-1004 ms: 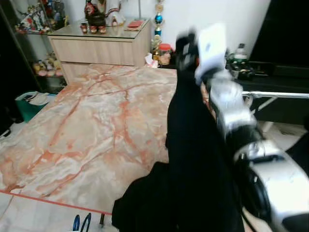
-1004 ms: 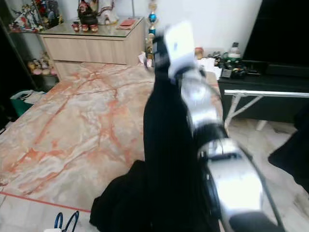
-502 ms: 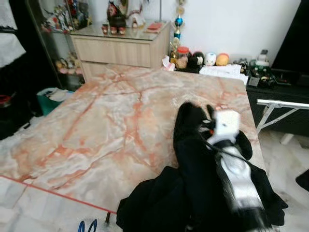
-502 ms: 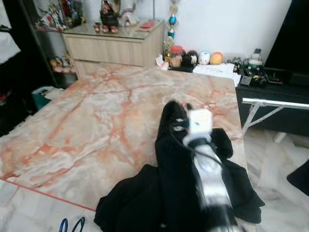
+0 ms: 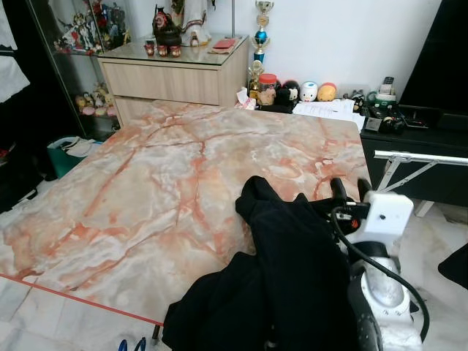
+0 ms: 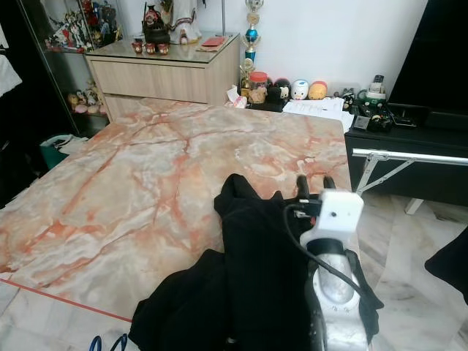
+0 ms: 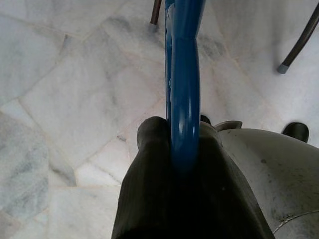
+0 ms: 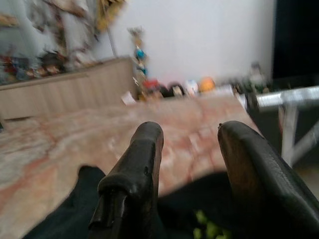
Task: Hang hanger
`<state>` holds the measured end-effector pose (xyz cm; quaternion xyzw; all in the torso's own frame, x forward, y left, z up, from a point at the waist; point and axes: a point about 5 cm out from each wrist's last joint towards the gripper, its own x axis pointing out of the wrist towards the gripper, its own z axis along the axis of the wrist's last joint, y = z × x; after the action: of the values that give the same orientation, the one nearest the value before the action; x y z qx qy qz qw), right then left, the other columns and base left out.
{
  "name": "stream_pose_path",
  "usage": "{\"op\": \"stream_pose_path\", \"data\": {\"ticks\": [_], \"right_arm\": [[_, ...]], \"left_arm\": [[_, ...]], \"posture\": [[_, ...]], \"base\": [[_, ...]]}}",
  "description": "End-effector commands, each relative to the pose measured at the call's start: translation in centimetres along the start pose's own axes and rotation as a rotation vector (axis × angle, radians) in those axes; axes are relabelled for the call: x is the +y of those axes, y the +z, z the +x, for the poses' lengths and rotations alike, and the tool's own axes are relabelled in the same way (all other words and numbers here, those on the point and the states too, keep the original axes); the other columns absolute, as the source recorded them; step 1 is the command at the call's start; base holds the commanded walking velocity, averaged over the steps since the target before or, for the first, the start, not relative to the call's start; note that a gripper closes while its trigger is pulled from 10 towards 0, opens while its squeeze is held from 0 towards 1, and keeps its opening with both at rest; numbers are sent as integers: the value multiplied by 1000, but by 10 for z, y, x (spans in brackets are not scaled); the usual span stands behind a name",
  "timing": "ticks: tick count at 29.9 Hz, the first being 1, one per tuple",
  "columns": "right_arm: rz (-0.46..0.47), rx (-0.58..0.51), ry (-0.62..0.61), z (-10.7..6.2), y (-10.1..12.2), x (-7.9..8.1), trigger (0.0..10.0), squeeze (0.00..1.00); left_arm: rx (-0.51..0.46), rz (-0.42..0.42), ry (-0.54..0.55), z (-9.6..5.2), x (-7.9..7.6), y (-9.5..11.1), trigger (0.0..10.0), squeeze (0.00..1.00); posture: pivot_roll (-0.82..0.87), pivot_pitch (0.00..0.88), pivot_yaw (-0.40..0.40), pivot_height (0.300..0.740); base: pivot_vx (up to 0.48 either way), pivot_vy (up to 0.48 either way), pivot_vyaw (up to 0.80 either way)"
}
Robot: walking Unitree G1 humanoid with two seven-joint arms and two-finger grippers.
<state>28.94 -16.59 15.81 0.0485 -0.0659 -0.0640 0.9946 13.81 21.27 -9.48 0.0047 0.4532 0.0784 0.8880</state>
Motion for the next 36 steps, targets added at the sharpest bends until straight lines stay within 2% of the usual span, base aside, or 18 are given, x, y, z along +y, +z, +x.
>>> {"op": "stream_pose_path", "data": {"ticks": [1, 7, 24, 36], "right_arm": [[19, 10, -68, -2, 1, -10, 10000, 0], [-52, -8, -40, -3, 6, -12, 10000, 0], [-46, 18, -40, -2, 6, -12, 10000, 0], [-45, 27, -55, -1, 5, -13, 10000, 0]], "left_arm": [[-2, 17, 7, -1, 3, -2, 10000, 0], [-5, 18, 1, -1, 3, -1, 10000, 0], [-6, 19, -6, 0, 1, 0, 10000, 0], [6, 17, -17, -1, -1, -3, 10000, 0]], "posture": [[50, 1, 38, 740], [46, 0, 39, 740], [53, 5, 39, 740], [53, 7, 39, 740]], "base": [[0, 0, 0], [0, 0, 0], [0, 0, 0], [-283, 0, 0]]}}
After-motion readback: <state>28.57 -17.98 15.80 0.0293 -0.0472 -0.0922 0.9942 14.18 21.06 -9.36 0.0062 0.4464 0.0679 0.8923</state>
